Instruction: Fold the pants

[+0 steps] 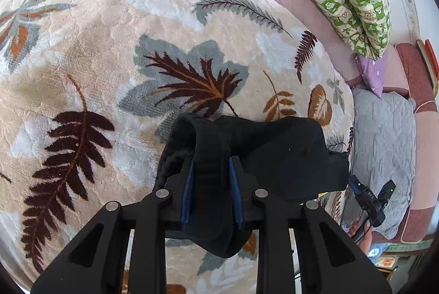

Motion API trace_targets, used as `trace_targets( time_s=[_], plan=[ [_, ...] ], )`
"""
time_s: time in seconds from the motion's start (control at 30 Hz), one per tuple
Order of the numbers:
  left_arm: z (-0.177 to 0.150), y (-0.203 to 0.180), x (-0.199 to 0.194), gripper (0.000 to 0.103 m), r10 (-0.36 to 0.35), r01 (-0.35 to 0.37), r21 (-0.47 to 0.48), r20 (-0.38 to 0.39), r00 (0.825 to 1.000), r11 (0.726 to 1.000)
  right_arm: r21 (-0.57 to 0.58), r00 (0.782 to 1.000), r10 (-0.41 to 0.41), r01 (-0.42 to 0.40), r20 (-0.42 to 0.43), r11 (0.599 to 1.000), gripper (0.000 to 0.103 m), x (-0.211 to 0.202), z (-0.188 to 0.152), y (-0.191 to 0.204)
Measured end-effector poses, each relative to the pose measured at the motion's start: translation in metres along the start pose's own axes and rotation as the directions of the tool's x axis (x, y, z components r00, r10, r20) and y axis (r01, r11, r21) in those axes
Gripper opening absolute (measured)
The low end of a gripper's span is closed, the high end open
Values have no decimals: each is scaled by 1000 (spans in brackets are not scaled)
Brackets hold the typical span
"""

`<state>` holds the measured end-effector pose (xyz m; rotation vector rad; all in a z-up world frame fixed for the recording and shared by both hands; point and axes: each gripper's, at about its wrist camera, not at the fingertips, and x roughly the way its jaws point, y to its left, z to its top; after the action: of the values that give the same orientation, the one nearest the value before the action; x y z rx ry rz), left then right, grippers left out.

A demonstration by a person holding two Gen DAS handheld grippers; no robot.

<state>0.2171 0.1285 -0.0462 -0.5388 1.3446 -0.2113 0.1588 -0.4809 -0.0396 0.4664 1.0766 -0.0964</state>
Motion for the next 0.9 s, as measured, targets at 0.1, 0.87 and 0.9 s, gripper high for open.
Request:
trace_targets(
  time_s=[0.1,0.87,0.9],
  plan=[
    [-1,0,0,22,1,-1,0,-4,1000,1000,23,998,66,-66,-9,998,37,11,0,6],
    [2,18,-22,19,61,-48,-99,134,989,994,-150,998,26,-18,50,989,5,-11,30,46],
    [1,19,-19,19,60,-48,-100,121,991,994,-144,999,19,-13,43,990,5,-7,30,43]
  ],
)
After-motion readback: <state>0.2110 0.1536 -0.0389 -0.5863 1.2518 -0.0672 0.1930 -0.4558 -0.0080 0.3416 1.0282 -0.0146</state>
